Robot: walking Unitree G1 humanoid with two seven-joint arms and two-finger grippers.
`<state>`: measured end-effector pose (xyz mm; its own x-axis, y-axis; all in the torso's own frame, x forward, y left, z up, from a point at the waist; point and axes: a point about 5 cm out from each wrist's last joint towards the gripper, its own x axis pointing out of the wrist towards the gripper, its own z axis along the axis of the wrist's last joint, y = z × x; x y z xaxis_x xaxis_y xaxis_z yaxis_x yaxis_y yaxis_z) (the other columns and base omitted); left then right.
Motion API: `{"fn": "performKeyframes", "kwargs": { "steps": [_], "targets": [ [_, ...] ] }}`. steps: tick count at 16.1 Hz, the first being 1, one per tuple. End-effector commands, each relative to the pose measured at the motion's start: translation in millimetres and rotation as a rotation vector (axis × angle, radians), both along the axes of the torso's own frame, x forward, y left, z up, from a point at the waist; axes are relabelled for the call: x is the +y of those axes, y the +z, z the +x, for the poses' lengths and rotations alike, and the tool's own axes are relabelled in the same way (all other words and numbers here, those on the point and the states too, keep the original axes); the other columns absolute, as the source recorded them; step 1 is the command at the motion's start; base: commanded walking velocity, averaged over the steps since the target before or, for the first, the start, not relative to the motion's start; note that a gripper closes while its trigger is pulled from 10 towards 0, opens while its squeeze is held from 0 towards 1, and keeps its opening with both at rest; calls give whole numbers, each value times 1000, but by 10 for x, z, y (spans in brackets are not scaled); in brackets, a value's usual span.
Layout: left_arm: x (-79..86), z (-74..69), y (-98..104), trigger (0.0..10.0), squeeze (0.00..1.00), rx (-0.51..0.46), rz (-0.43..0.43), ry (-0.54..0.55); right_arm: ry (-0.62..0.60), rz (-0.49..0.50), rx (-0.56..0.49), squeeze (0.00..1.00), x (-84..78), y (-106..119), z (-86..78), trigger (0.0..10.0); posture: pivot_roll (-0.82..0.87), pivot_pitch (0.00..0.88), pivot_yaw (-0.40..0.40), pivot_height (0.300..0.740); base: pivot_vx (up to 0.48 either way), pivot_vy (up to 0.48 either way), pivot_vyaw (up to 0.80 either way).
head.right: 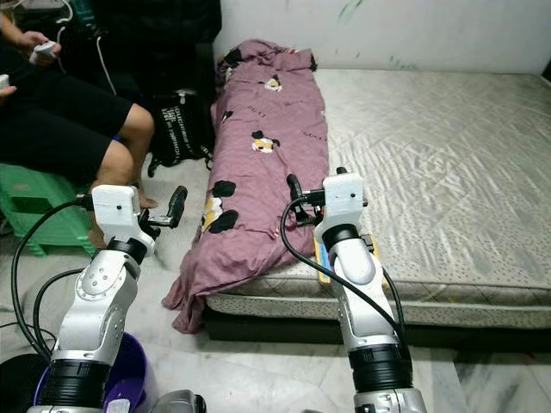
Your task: Clean up the room
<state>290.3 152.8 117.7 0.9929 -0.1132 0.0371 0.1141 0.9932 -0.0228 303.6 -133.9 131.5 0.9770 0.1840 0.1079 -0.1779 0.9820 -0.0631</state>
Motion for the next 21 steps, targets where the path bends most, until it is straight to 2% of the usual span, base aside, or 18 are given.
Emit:
{"fn": "performKeyframes", "kwargs": {
  "steps": [1, 16, 21],
  "targets": [
    [30, 13, 65, 10000, 0, -29, 5, 4, -4, 9, -17, 0, -4, 43, 23, 10000, -13, 0, -26, 740, 277, 0, 0],
    [23, 12, 62, 10000, 0, -24, 5, -12, -15, 11, -13, 0, -23, 19, 26, 10000, -13, 0, -22, 740, 308, 0, 0],
    [18, 19, 40, 10000, 0, -10, 3, -6, -13, 5, -13, 0, -24, 13, 27, 10000, -12, 0, -24, 740, 0, 0, 0]
  ]
}}
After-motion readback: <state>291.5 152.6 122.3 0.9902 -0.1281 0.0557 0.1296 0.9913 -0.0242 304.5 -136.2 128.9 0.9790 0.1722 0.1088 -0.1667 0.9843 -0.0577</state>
